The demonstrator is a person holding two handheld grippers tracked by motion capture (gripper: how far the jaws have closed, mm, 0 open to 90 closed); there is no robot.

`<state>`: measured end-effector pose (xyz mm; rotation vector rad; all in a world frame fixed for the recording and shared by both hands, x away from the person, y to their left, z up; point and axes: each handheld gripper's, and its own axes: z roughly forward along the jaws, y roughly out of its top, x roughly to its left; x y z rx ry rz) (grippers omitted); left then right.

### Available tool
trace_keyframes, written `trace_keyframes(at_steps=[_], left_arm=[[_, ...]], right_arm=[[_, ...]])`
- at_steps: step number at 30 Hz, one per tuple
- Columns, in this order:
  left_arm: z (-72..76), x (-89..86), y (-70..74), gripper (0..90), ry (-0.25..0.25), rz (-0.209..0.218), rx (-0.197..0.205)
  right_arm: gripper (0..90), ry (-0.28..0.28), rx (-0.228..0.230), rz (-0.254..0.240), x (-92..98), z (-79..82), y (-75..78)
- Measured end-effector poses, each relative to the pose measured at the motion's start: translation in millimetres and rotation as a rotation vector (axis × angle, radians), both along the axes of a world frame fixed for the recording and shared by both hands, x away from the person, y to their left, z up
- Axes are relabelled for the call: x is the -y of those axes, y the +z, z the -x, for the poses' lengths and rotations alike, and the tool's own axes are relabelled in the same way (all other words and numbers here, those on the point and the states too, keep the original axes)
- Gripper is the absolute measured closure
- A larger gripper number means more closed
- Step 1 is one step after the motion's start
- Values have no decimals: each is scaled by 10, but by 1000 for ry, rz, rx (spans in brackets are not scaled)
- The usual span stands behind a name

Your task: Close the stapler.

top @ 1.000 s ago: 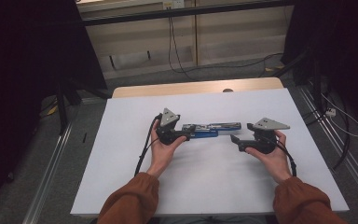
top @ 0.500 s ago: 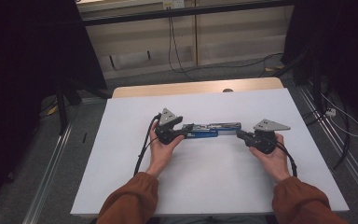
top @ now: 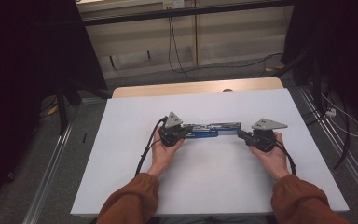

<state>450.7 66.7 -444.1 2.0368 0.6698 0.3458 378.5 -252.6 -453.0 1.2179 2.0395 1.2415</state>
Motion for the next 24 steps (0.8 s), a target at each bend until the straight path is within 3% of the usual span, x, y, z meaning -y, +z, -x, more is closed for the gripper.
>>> trace_keyframes(at_steps=[16,24], left_arm=[[-67,-20,-106,900,19,-52,-30],[-55,6,-121,900,19,-53,-15]], right_arm=[[900,9,-19,35,-19,-64,-29],[900,4,-61,42,-24,-89,-58]])
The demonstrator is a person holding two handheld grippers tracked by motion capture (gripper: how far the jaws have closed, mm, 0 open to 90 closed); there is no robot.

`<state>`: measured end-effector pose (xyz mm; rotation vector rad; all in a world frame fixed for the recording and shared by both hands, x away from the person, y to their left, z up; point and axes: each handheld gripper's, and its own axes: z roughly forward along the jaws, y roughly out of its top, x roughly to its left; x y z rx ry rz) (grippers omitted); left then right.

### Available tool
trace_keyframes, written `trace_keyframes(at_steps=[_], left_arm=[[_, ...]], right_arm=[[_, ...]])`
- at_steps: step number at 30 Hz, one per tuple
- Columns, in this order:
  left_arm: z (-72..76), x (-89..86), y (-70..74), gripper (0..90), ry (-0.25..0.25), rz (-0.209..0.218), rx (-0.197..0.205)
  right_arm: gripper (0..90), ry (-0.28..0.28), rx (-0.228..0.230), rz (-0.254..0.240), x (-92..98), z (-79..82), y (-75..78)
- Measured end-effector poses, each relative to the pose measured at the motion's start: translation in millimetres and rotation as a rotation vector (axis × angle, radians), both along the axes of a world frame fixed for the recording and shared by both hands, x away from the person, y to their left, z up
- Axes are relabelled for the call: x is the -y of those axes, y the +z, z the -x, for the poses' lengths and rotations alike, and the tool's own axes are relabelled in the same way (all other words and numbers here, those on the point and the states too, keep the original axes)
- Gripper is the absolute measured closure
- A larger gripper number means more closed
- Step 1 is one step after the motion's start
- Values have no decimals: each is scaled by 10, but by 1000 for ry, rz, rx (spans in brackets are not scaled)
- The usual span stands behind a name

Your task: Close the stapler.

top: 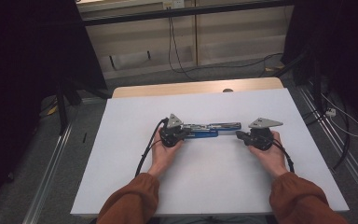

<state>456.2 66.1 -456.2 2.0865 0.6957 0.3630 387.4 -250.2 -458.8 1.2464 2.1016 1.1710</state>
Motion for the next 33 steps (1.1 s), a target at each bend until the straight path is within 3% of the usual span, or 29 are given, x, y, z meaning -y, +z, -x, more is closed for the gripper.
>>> trace_keyframes(at_steps=[10,15,18,33], left_arm=[[-8,-1,-11,900,-7,23,-18],[33,57,-3,900,-11,-13,15],[16,36,-5,900,-7,8,-10],[20,38,-2,900,-9,-3,-3]], right_arm=[[900,9,-34,28,-45,-36,-25],[900,11,-50,44,-47,-65,-31],[900,11,-61,53,-59,-70,-33],[900,12,-102,94,-99,-106,-40]])
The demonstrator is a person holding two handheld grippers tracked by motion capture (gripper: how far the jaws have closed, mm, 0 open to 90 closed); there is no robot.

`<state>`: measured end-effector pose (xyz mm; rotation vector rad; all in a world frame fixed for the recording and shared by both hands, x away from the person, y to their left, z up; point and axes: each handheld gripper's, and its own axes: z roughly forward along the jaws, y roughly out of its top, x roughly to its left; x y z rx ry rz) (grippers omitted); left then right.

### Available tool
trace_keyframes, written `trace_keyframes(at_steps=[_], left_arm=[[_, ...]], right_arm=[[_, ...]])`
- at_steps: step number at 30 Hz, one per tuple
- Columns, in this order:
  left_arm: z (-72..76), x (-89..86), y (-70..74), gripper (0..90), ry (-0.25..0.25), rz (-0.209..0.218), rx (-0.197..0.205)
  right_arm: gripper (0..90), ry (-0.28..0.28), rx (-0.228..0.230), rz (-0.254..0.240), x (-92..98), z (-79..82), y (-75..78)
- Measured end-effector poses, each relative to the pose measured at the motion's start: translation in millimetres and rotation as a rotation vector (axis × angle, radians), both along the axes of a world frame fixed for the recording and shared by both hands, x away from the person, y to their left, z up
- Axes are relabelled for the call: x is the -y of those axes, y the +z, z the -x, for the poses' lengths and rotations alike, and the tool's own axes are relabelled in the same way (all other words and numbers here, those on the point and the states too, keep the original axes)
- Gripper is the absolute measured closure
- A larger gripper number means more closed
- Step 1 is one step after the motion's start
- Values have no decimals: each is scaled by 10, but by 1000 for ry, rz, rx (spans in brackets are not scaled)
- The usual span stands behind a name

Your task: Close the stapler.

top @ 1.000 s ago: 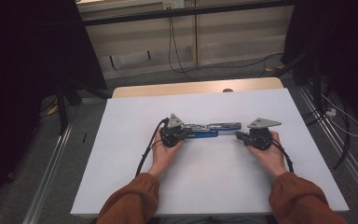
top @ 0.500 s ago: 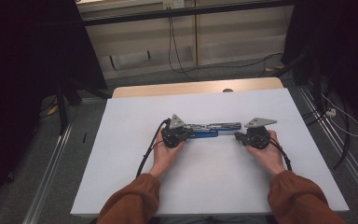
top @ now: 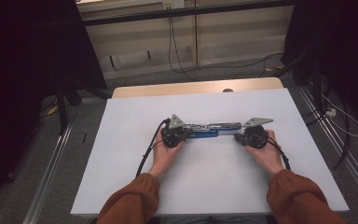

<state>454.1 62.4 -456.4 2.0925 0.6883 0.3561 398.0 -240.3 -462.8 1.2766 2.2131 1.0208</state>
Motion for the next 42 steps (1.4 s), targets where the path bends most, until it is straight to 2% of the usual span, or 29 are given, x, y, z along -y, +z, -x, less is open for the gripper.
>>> trace_keyframes(at_steps=[4,12,17,42], left_arm=[[8,9,7,900,2,-17,13],[3,4,6,900,2,-11,8],[1,2,3,900,4,-2,-3],[-6,-7,5,900,-1,-5,0]], right_arm=[[900,1,-10,4,-6,-8,9],[900,-9,-13,15,-23,-31,17],[900,-6,15,28,-40,-63,0],[900,-9,41,31,-67,-95,1]])
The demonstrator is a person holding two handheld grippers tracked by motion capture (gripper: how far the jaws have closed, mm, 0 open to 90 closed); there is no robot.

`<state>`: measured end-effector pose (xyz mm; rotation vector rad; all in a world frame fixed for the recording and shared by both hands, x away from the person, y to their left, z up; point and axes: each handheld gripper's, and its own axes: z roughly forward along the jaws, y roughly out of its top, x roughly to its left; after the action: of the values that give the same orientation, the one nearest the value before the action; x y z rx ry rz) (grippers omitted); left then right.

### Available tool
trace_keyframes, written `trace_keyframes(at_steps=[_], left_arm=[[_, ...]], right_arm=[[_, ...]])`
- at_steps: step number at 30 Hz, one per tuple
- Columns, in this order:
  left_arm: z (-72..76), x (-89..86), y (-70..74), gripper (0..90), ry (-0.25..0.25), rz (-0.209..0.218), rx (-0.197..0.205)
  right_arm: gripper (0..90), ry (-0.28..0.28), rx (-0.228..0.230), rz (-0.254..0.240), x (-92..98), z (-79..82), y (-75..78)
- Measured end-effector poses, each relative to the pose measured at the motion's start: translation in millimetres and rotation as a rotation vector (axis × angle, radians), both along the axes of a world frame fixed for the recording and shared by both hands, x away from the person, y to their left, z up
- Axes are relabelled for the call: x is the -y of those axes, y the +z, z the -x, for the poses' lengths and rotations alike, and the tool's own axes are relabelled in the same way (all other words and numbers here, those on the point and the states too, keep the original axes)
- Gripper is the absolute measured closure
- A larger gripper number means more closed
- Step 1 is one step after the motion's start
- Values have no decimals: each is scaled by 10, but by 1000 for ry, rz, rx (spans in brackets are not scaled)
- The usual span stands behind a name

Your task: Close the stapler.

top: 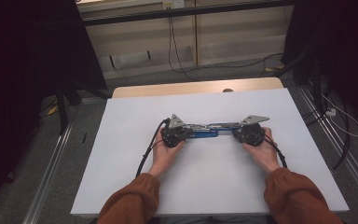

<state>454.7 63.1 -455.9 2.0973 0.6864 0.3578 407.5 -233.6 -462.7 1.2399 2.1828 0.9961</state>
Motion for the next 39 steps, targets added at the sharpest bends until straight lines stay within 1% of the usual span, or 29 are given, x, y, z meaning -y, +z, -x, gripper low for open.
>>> trace_keyframes(at_steps=[3,6,8,12,18,25,29,34,38,39], left_arm=[[0,0,0,900,0,0,0],[-1,-1,-1,900,-1,0,0],[0,1,-1,900,-1,0,1],[-1,0,0,900,-1,-1,1],[1,2,-1,900,-1,0,2],[2,4,0,900,1,0,1],[4,5,-2,900,1,2,-2],[5,5,-2,900,2,1,-2],[5,1,-1,900,-2,5,-4],[8,4,-2,900,2,-2,2]], right_arm=[[900,-1,3,3,-2,-1,-1],[900,-7,-3,9,-3,-8,-10],[900,-7,3,22,-8,-14,-12],[900,-12,20,11,-10,-19,3],[900,-17,29,1,-3,-13,20],[900,-15,28,-6,6,-17,19],[900,-11,51,-15,5,-13,30],[900,-9,63,-28,0,-12,29],[900,-3,92,-44,1,-8,50],[900,-1,98,-48,1,-7,52]])
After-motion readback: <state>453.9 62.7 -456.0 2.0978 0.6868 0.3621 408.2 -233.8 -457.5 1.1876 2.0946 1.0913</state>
